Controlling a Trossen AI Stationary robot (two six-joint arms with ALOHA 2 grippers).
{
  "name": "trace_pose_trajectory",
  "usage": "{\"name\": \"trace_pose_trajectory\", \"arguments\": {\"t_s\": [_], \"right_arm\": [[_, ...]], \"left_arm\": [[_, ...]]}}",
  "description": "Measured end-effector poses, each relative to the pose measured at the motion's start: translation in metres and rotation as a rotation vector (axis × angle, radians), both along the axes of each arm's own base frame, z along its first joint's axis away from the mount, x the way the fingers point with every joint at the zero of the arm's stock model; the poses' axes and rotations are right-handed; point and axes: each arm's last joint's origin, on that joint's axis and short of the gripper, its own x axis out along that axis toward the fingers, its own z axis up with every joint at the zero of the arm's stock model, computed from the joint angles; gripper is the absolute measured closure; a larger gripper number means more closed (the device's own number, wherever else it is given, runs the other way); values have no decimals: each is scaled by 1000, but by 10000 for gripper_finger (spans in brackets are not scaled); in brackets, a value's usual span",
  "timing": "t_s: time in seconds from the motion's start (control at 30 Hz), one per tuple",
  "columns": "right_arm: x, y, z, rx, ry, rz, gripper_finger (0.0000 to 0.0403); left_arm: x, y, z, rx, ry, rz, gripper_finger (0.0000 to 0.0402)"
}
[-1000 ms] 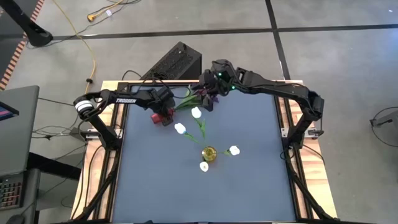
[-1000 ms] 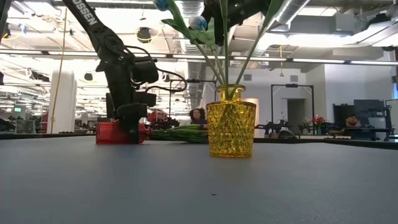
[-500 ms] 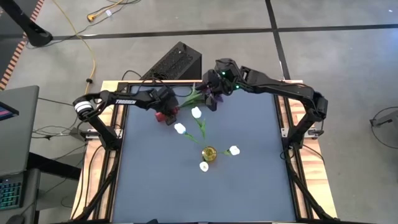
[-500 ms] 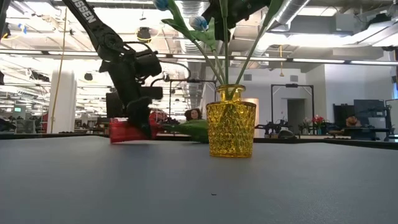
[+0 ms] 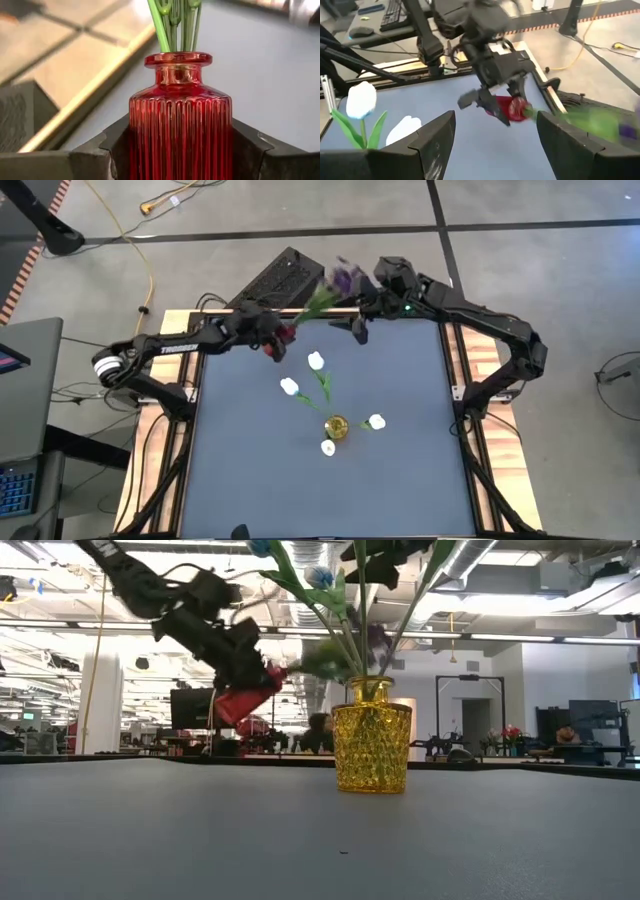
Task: Sort flowers into vase by color
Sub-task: Adjust the red vase
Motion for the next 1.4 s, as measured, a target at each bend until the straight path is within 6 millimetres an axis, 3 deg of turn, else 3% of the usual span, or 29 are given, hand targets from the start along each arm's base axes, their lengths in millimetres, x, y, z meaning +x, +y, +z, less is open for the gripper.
{"name": "trace_pose_trajectory", "arguments": {"t_s": [0.23,0.47,0.73,0.97,1.17,1.4], "right_arm": [[-1,-4,-2,22,4,39,97],[31,-30,-42,93,48,96,97],[88,-60,-92,253,-107,75,97],[115,-70,-113,419,-268,100,97],[127,-63,-126,426,-278,121,97],[137,-45,-123,218,-310,66,97]], "left_arm": [[-31,-9,-7,101,-413,91,187],[-50,-22,-17,142,-615,115,187],[-50,-28,-20,140,-609,94,175],[-43,-37,-22,142,-586,50,181],[-40,-40,-24,132,-573,60,181],[-39,-43,-24,128,-568,57,181]]}}
